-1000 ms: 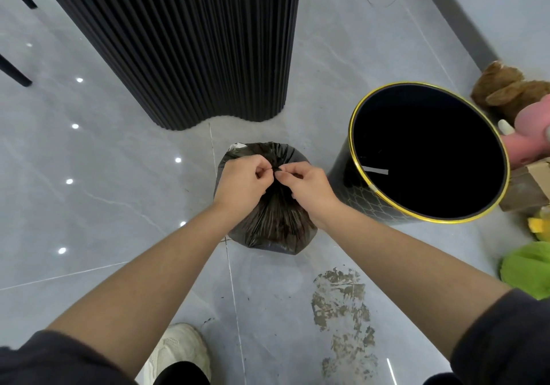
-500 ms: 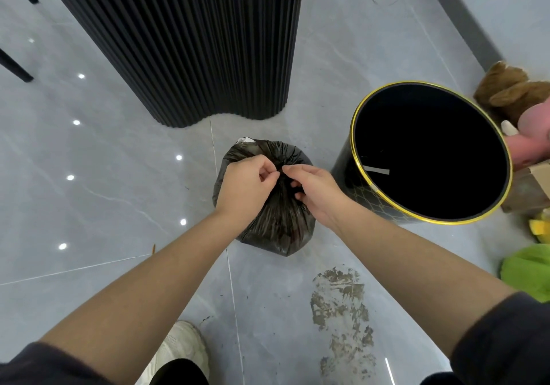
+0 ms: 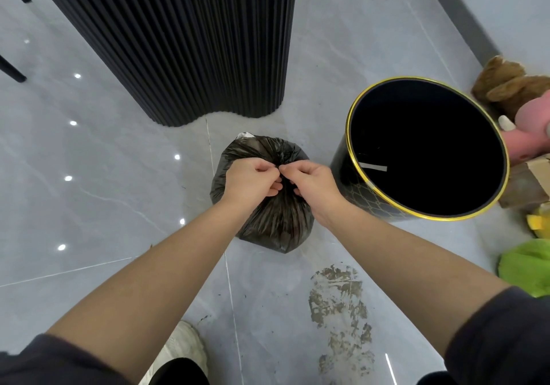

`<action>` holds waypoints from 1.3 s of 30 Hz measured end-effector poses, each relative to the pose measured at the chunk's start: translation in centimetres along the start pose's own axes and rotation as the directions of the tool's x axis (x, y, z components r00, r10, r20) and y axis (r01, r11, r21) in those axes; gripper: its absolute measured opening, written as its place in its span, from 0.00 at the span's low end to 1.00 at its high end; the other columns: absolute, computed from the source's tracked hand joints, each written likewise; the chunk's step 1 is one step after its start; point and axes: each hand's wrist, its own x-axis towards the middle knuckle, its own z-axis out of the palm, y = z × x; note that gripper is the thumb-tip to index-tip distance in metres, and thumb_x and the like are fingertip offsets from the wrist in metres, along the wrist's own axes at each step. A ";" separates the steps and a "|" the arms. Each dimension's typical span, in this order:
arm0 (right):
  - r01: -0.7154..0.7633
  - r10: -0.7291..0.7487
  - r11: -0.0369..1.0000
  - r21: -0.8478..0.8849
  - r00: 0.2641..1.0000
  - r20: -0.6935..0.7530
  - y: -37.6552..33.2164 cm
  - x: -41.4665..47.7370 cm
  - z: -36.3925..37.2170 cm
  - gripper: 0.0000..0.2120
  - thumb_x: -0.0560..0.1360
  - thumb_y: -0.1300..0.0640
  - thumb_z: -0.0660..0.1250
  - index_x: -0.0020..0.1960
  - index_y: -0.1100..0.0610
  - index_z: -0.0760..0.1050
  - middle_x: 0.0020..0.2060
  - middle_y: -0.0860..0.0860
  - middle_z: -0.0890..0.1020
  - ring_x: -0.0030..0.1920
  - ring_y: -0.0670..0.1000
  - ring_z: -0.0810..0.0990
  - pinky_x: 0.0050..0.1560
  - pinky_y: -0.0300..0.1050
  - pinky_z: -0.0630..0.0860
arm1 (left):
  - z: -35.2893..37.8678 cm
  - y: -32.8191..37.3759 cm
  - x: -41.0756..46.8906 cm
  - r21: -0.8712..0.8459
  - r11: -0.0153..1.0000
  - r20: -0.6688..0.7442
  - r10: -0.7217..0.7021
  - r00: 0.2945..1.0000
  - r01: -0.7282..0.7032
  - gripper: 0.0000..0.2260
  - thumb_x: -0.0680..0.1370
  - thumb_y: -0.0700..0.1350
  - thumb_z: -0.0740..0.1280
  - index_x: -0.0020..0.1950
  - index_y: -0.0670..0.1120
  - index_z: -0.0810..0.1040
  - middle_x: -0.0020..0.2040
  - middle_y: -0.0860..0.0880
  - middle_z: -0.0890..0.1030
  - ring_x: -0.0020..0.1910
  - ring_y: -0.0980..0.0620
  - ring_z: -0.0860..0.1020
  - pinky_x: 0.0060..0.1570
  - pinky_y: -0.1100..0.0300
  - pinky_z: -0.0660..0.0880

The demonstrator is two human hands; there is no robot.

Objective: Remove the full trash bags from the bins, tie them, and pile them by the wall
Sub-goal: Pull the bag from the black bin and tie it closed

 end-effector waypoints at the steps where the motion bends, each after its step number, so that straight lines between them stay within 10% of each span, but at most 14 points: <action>1: 0.011 -0.010 1.000 0.011 0.999 -0.033 0.1 0.0 0.3 0.03 0.74 0.60 0.69 0.43 0.57 0.82 0.38 0.46 0.82 0.37 0.39 0.78 0.36 0.29 0.72 | 0.2 -0.1 0.0 0.020 1.000 -0.030 0.024 0.999 -0.023 0.07 0.73 0.38 0.67 0.38 0.48 0.80 0.38 0.46 0.84 0.37 0.51 0.84 0.43 0.55 0.82; 6: -0.041 0.047 0.998 0.054 0.992 -0.118 -0.2 0.1 1.3 0.08 0.75 0.60 0.67 0.37 0.57 0.79 0.29 0.46 0.78 0.33 0.42 0.75 0.34 0.33 0.73 | 0.6 -0.6 -0.5 0.338 0.903 -0.142 0.329 0.934 -0.267 0.03 0.72 0.42 0.67 0.43 0.46 0.81 0.35 0.56 0.81 0.37 0.61 0.79 0.42 0.71 0.74; 10: -0.171 0.187 0.976 0.133 0.974 -0.125 -0.6 0.4 1.9 0.06 0.74 0.59 0.66 0.38 0.57 0.78 0.33 0.51 0.78 0.38 0.48 0.76 0.45 0.45 0.77 | 0.1 -1.2 -1.1 0.457 0.780 -0.097 0.522 0.847 -0.428 0.02 0.73 0.40 0.67 0.43 0.44 0.80 0.36 0.51 0.81 0.36 0.54 0.78 0.41 0.62 0.75; 16: 0.072 -0.053 0.976 -0.206 0.994 0.099 0.4 0.8 0.6 0.10 0.75 0.61 0.63 0.56 0.55 0.72 0.41 0.51 0.78 0.41 0.50 0.78 0.46 0.44 0.79 | -0.8 -0.9 -0.4 0.488 0.766 -0.019 0.489 0.872 -0.419 0.03 0.74 0.40 0.66 0.46 0.44 0.78 0.37 0.52 0.79 0.34 0.59 0.75 0.39 0.70 0.70; 19: 0.348 -0.275 0.670 -0.656 0.937 0.216 0.9 1.0 -0.3 0.04 0.73 0.60 0.67 0.43 0.55 0.72 0.32 0.46 0.71 0.35 0.47 0.70 0.35 0.28 0.65 | -1.1 -0.8 0.0 0.488 0.765 0.053 0.454 0.889 -0.420 0.02 0.74 0.40 0.66 0.45 0.45 0.78 0.36 0.53 0.78 0.34 0.62 0.75 0.38 0.73 0.69; 28: 0.375 -0.352 0.588 -0.716 0.916 0.190 1.4 1.1 -0.4 0.11 0.73 0.59 0.68 0.35 0.56 0.69 0.32 0.48 0.71 0.39 0.51 0.71 0.38 0.42 0.63 | -2.2 -1.2 -0.1 0.405 0.794 0.163 0.425 0.890 -0.454 0.04 0.74 0.42 0.64 0.42 0.49 0.70 0.38 0.49 0.81 0.40 0.51 0.81 0.44 0.51 0.77; 34: 0.344 -0.365 0.600 -0.722 0.921 0.135 1.9 1.6 -1.2 0.04 0.73 0.56 0.70 0.41 0.56 0.77 0.40 0.48 0.72 0.43 0.52 0.73 0.43 0.49 0.73 | -3.8 -2.2 1.7 0.767 0.366 0.347 0.455 0.820 -0.528 0.18 0.73 0.50 0.71 0.61 0.49 0.74 0.55 0.51 0.74 0.55 0.50 0.73 0.52 0.52 0.73; 39: 0.352 -0.409 0.582 -0.733 0.906 0.110 1.7 1.2 -1.0 0.06 0.72 0.59 0.71 0.46 0.60 0.81 0.47 0.50 0.74 0.52 0.53 0.73 0.52 0.51 0.74 | -3.6 -0.5 1.9 0.769 0.287 0.376 0.520 0.767 -0.572 0.04 0.75 0.43 0.68 0.47 0.44 0.79 0.43 0.46 0.78 0.45 0.44 0.76 0.38 0.56 0.67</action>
